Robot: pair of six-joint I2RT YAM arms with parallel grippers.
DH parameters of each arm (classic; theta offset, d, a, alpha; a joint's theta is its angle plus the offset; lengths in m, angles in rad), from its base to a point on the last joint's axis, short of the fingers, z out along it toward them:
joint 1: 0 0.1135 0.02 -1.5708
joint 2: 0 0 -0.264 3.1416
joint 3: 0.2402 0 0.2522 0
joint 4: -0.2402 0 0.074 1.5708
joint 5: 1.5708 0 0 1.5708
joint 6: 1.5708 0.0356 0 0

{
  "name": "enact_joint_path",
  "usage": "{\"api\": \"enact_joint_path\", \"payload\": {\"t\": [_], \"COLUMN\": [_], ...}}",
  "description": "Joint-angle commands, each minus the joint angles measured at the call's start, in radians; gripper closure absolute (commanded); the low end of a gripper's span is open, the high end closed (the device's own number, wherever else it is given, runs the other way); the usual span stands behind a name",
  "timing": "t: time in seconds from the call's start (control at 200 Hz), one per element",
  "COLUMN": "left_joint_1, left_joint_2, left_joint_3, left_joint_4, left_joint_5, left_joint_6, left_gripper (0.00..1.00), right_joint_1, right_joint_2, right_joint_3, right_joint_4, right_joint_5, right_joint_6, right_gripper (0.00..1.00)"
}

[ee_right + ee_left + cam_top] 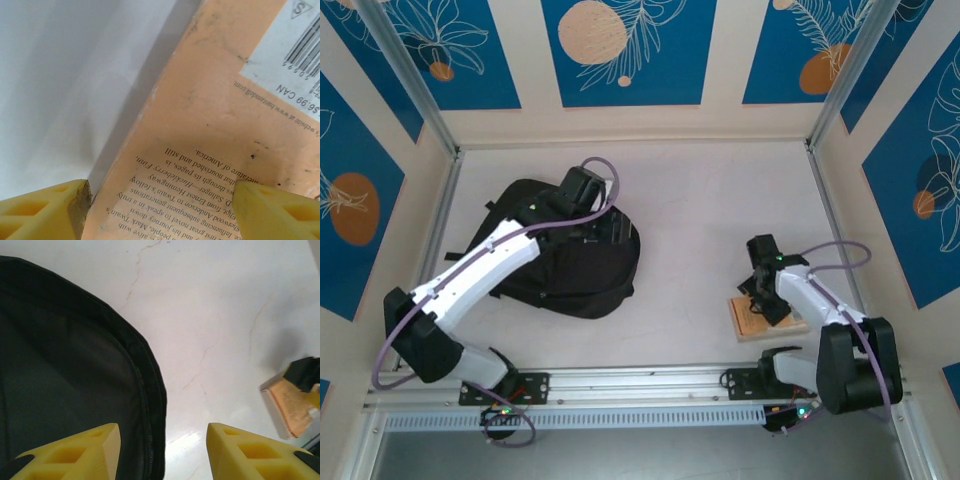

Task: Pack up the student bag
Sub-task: Move the book to the center of the table, then pick up the book at the center of the table.

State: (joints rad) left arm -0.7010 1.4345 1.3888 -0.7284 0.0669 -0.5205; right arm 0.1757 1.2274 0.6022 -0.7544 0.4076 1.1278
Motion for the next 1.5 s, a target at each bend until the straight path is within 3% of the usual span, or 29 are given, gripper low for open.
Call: {"api": "enact_joint_path", "payload": {"t": [0.0, 0.125, 0.225, 0.46, 0.72, 0.855, 1.155, 1.495], "left_joint_1": [-0.029, -0.072, -0.110, -0.198, -0.232, -0.233, -0.233, -0.232], "left_joint_2": [0.004, 0.048, 0.106, 0.388, 0.757, 0.857, 0.960, 0.920], "left_joint_3": [-0.005, -0.001, 0.032, 0.270, 0.565, 0.640, 0.671, 0.560], "left_joint_4": [0.005, 0.027, 0.039, -0.004, -0.123, -0.133, -0.128, -0.040], "left_joint_5": [0.041, 0.045, 0.042, 0.030, -0.054, -0.086, 0.030, 0.228], "left_joint_6": [-0.048, -0.059, -0.058, -0.007, 0.009, 0.025, 0.025, -0.026], "left_gripper": [0.50, 0.49, 0.48, 0.37, 0.27, 0.20, 0.19, 0.25], "right_joint_1": [0.135, 0.251, 0.264, 0.093, -0.057, -0.064, -0.050, -0.081], "right_joint_2": [0.099, 0.123, 0.067, -0.242, -0.423, -0.404, -0.199, -0.030], "right_joint_3": [-0.013, 0.062, 0.118, 0.041, -0.127, -0.161, -0.173, -0.170], "right_joint_4": [0.411, 0.562, 0.482, 0.137, 0.188, 0.243, 0.444, 0.588], "right_joint_5": [-0.391, -0.487, -0.481, -0.319, -0.452, -0.483, -0.580, -0.602], "right_joint_6": [0.127, 0.073, -0.024, -0.061, -0.066, -0.053, 0.003, 0.004], "right_gripper": [0.26, 0.28, 0.28, 0.29, 0.33, 0.30, 0.27, 0.36]}}
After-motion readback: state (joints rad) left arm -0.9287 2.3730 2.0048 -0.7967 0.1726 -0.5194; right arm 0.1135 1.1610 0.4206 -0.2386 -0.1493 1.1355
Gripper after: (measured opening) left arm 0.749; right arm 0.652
